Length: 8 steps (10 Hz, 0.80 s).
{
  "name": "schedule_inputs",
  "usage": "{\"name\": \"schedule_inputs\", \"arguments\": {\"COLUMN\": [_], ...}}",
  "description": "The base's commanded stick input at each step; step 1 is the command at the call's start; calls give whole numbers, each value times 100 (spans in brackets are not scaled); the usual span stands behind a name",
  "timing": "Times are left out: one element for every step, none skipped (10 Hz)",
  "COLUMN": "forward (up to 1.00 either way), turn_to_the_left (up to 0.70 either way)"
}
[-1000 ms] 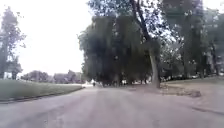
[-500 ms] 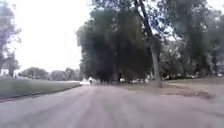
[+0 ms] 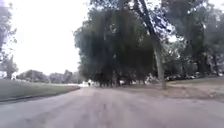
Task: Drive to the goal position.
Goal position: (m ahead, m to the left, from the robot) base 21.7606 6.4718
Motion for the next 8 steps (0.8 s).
{"name": "schedule_inputs", "arguments": {"forward": [100,100,100,100,100,100,100,100], "turn_to_the_left": [15,28,38,25,8,0,0,0]}}
